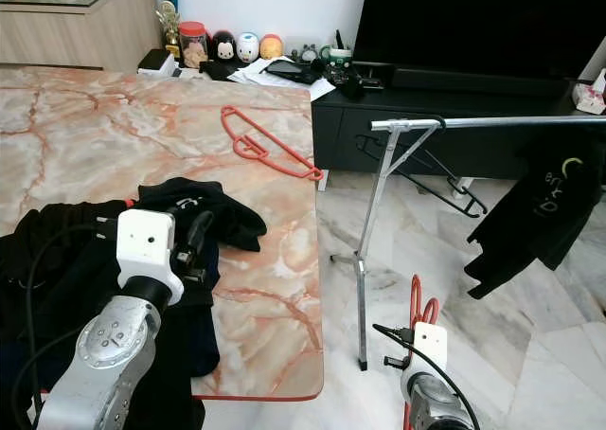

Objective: Hang hanger

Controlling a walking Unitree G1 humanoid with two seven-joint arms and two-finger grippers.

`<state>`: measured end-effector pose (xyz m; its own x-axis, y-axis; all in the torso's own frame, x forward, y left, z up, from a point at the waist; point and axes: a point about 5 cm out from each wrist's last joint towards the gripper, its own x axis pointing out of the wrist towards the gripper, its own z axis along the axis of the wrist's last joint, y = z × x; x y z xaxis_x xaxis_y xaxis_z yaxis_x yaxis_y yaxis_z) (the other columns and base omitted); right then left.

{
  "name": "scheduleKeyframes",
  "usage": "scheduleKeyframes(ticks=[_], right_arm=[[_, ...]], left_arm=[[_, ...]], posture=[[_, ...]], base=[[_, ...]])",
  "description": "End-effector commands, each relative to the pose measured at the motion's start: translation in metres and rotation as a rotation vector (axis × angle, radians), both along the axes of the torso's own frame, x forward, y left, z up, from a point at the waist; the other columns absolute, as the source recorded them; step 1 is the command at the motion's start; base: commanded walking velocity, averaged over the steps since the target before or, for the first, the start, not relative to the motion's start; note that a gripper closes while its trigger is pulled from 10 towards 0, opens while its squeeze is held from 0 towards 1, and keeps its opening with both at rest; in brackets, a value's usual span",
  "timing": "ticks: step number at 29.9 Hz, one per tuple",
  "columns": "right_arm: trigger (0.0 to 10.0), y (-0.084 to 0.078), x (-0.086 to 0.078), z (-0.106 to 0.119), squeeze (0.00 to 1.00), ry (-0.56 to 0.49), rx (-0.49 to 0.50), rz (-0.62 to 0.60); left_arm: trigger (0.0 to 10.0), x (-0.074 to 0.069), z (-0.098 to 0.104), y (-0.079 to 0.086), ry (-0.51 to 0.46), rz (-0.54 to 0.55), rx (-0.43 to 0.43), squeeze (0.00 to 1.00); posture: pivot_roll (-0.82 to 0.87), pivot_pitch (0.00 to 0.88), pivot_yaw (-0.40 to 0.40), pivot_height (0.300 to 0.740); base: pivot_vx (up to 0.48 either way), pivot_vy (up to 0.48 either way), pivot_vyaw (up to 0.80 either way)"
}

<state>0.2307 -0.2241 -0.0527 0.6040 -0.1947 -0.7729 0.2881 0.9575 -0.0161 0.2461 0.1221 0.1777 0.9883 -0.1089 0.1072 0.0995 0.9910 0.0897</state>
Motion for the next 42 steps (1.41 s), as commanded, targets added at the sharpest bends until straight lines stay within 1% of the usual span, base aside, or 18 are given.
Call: scheduleKeyframes(ticks=[1, 4, 13, 30, 42], right_arm=[[10.0, -0.0047, 0.0009, 0.0018, 0.00, -0.008, -0.012, -0.008], [10.0, -0.0049, 0.0018, 0.0025, 0.00, -0.011, -0.013, -0.011], [10.0, -0.0052, 0.0029, 0.0033, 0.00, -0.012, -0.014, -0.009], [10.0, -0.0044, 0.0045, 0.0041, 0.00, -0.016, -0.011, -0.010], [10.0, -0.0046, 0.0062, 0.0056, 0.00, -0.038, -0.015, -0.011]], left_arm=[[10.0, 0.0027, 0.0003, -0.0034, -0.006, 0.007, 0.031, 0.00], [10.0, 0.0035, 0.0021, -0.0049, -0.029, -0.003, 0.073, 0.00], [10.0, 0.0051, 0.0041, 0.0001, -0.029, 0.018, 0.065, 0.00], [10.0, 0.0075, 0.0069, -0.0037, -0.038, 0.004, 0.078, 0.00], [10.0, 0.0092, 0.0028, -0.0096, -0.027, -0.019, 0.090, 0.00]], posture=[[0.20, 0.000, -0.114, 0.740], [0.19, 0.000, -0.113, 0.740], [0.19, 0.000, -0.116, 0.740], [0.19, 0.000, -0.111, 0.740], [0.17, 0.000, -0.110, 0.740]], base=[[0.000, 0.000, 0.00], [0.000, -0.215, 0.00], [0.000, -0.480, 0.00], [0.000, -0.480, 0.00], [0.000, -0.480, 0.00]])
